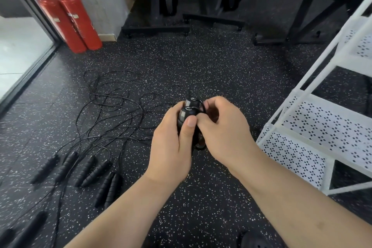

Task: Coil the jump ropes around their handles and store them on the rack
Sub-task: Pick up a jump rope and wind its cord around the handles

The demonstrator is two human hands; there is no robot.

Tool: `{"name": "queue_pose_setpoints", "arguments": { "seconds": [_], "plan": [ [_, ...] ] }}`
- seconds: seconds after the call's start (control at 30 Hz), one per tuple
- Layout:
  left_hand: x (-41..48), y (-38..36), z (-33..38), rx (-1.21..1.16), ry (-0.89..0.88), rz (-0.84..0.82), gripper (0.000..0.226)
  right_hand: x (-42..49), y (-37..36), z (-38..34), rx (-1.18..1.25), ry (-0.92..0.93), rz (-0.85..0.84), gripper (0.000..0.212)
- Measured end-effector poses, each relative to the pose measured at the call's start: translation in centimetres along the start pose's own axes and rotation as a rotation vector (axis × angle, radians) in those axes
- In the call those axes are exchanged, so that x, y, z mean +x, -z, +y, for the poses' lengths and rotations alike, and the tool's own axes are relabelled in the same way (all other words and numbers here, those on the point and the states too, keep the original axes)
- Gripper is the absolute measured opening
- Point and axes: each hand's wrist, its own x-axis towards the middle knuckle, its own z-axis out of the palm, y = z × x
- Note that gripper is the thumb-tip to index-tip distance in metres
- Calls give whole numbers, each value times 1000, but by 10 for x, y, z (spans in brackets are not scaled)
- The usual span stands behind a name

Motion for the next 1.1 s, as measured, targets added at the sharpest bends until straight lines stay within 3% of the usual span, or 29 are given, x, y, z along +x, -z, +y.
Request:
{"name": "queue_pose_setpoints", "arguments": {
  "seconds": [0.17, 0.43, 0.7, 0.87, 1.0, 1.1],
  "plan": [
    [-1, 1, 1, 29, -4, 2, 56, -2, -1, 2, -31, 44, 1, 11],
    [7, 4, 2, -29, 41, 67, 56, -8, -8, 11, -71, 305, 76, 13],
    [9, 6, 6, -170, 128, 59, 47, 2, -12, 9, 86, 227, 26, 6],
    [5, 9, 12, -81, 121, 40, 31, 1, -8, 3, -38, 224, 16, 15],
    [1, 6, 10, -45, 119, 62, 55, -1, -6, -3, -119, 234, 47, 17],
    [0, 5, 12, -27, 114, 61, 57, 0, -5, -2, -153, 213, 71, 16]
  ]
}}
